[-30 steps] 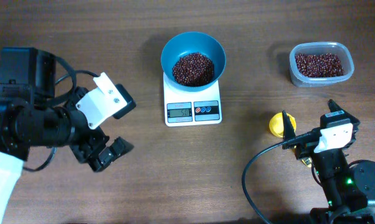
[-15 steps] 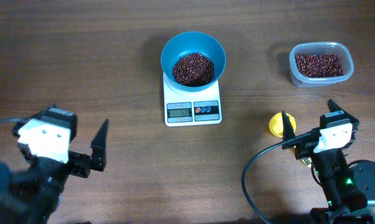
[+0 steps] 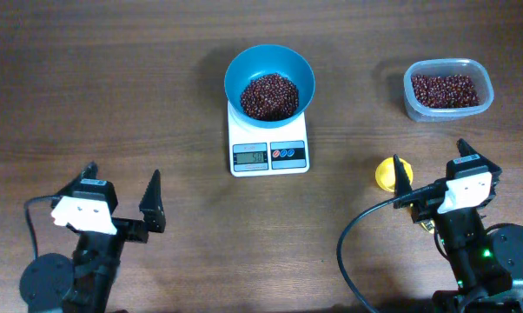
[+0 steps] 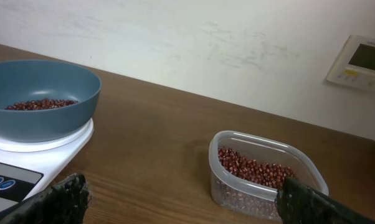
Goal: Scoop item into bowl and weigh 50g on scale
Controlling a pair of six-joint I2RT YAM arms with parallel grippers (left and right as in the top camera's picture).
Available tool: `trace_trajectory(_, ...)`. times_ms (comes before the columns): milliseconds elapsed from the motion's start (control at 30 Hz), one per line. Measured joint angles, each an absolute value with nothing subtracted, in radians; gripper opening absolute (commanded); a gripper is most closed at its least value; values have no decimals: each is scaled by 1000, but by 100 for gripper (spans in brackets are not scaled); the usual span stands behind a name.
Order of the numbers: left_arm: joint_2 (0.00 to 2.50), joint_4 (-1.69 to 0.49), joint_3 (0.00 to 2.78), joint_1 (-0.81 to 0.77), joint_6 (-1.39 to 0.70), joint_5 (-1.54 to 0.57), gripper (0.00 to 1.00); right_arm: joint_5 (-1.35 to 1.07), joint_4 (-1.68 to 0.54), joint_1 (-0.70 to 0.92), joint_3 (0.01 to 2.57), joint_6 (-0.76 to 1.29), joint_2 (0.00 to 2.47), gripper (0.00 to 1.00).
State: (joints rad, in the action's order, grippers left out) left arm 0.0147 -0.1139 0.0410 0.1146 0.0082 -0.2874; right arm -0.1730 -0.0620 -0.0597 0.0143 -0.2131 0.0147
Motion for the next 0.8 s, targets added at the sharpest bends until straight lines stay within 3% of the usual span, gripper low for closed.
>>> trace_trajectory(233,14,-17,17,85,-36,-279,99,-173,-62,-60,14,-213,15,99)
trace_trajectory(800,13,-66,17,7,-73,-189,99,-173,-62,-60,14,-213,15,99)
